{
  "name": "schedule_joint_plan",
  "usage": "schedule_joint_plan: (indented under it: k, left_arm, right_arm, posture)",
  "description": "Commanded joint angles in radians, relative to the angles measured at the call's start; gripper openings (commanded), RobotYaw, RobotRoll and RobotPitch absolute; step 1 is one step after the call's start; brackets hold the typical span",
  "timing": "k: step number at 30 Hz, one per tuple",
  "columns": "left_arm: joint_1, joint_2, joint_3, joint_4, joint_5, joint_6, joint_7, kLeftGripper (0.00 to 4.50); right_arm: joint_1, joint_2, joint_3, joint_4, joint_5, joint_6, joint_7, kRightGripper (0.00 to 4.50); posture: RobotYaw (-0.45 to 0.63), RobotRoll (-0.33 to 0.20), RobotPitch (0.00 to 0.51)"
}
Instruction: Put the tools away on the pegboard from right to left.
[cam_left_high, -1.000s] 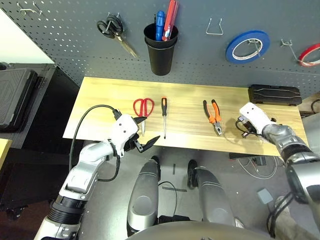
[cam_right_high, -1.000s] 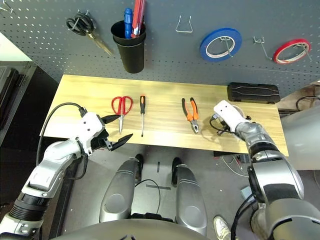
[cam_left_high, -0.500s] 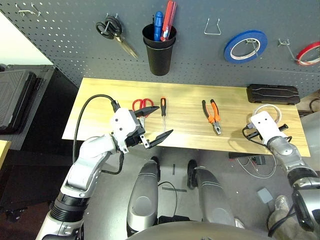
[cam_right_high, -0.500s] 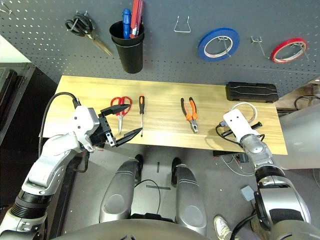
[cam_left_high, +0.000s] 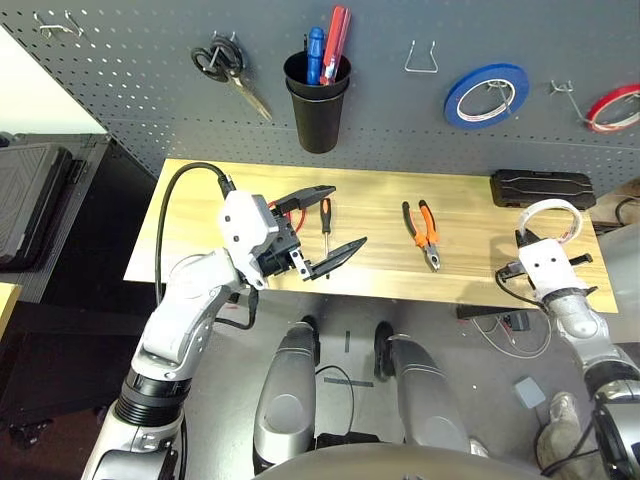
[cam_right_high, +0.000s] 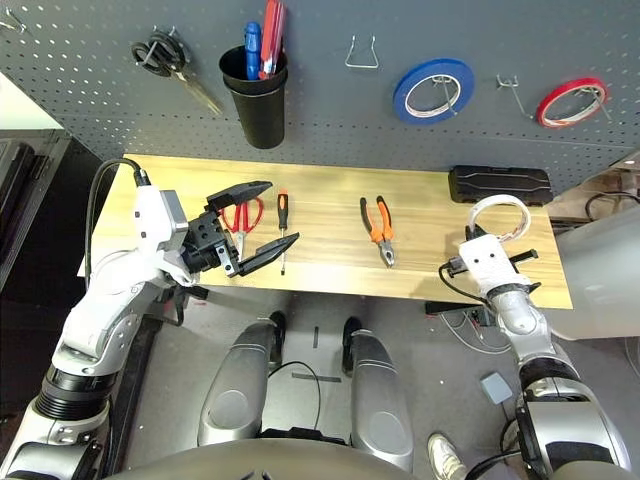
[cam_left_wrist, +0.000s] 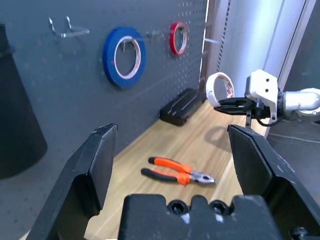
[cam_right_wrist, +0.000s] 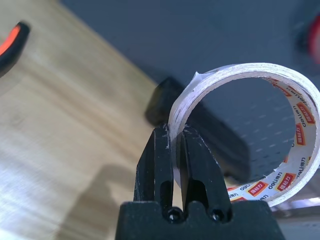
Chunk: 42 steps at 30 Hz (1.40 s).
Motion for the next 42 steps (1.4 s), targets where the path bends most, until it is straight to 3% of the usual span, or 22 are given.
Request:
schedule_joint_plan:
  k: [1,16,23,34,42]
  left_arm:
    - [0.0,-0.02,0.006,-0.037,-0.036,0.008,0.017,4.5]
    - [-0.049,-0.044,-0.016,-0.061,-0.068,0.029,0.035,4.5]
    - [-0.059,-0.044,-0.015,-0.051,-0.07,0.032,0.028,4.5]
    - [-0.081,-0.045,-0.026,-0.039,-0.063,0.043,0.019,4.5]
    - [-0.081,-0.032,-0.018,-0.042,-0.06,0.05,0.018,4.5]
  right_arm:
    - [0.009,-0.024,0.0,0.011,-0.031,-0.048,-0.05,0.04]
    - [-0.094,-0.072,0.034,-0.04,-0.195,-0.169,-0.247,0.04]
    - [-0.168,-0.052,0.031,-0.041,-0.181,-0.158,-0.25,0.04]
    - [-0.419,-0.011,0.021,0.084,-0.132,0.066,-0.169,0.04]
    - [-0.523,-0.005,0.03,0.156,-0.12,0.179,-0.134,0.04]
  posture:
    - [0.34,0.0,0.227]
    - [0.33,0.0,0.224]
    - [0.32,0.0,0.222]
    - [0.32,0.0,0.218]
    - [0.34,0.0,0.214]
